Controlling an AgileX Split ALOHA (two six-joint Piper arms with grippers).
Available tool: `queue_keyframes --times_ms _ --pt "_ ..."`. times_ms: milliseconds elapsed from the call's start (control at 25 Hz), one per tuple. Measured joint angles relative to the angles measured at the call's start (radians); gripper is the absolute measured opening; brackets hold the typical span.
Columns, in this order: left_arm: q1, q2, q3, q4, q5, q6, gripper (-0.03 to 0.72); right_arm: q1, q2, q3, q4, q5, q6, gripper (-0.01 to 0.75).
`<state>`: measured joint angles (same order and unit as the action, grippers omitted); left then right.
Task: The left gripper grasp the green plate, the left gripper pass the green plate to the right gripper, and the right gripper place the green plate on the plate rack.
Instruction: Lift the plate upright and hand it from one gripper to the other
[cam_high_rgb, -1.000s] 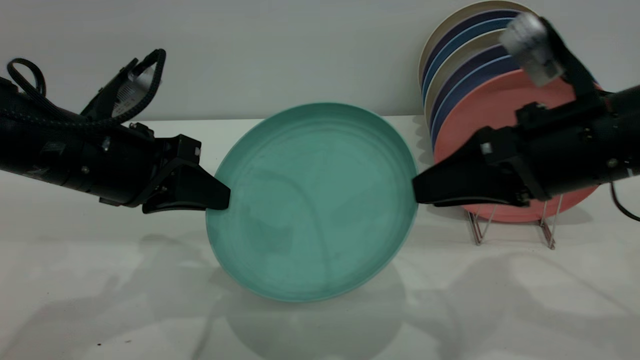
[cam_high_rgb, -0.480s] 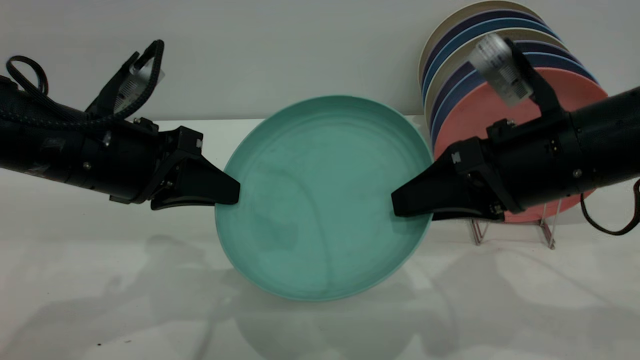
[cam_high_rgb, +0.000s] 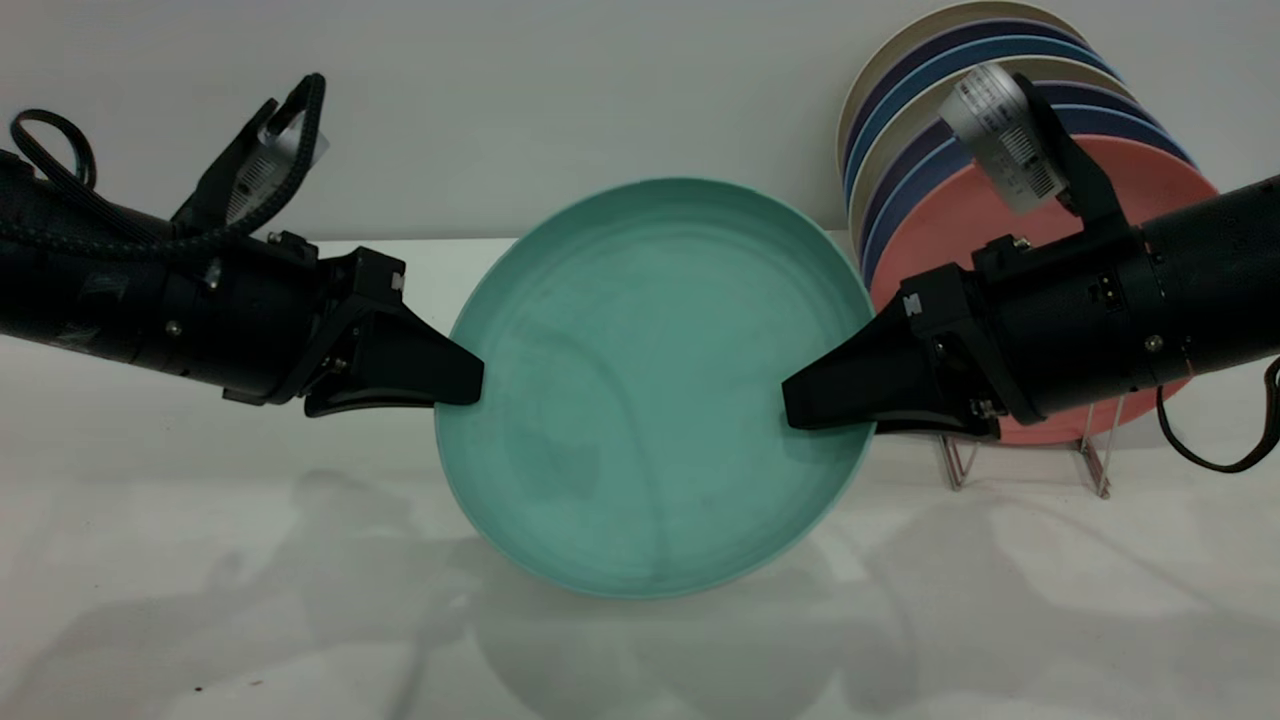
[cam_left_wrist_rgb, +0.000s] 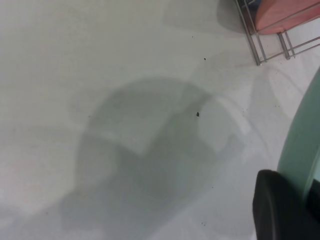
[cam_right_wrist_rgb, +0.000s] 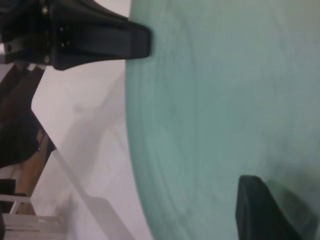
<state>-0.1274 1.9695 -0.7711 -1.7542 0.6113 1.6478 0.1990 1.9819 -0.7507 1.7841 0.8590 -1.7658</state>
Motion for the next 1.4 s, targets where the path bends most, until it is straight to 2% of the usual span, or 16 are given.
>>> queue_keyframes --times_ms 160,400,560,720,800,960,1040,1160,1400 --pt "0.003 0.0 0.0 0.0 0.031 0.001 0.016 -0.001 0.001 0.0 0.01 -0.03 0.007 0.102" --pt "0.007 0.0 0.0 0.003 0.09 -0.018 0.044 -0.01 0.001 0.0 0.01 -0.052 0.007 0.078" --pt "0.014 0.0 0.0 0.017 0.131 -0.07 0.11 -0.011 0.001 0.0 0.01 -0.068 0.006 0.064" --pt "0.012 -0.001 0.0 0.059 0.191 -0.098 0.25 -0.01 0.001 0.0 0.006 -0.045 -0.021 0.06" --pt "0.005 -0.002 0.0 0.092 0.235 -0.103 0.354 -0.003 0.001 0.0 -0.001 -0.006 -0.035 0.059" --pt "0.003 -0.003 0.0 0.158 0.257 -0.133 0.546 0.0 0.001 0.0 -0.007 0.001 -0.054 0.059" --pt "0.006 -0.004 0.0 0.192 0.259 -0.149 0.601 0.0 0.001 0.0 -0.007 0.001 -0.057 0.059" --pt "0.024 -0.007 0.0 0.251 0.264 -0.176 0.623 0.0 0.001 0.0 -0.007 0.001 -0.059 0.059" --pt "0.099 -0.024 0.0 0.333 0.331 -0.201 0.601 -0.003 0.001 0.0 -0.008 -0.005 -0.06 0.059"
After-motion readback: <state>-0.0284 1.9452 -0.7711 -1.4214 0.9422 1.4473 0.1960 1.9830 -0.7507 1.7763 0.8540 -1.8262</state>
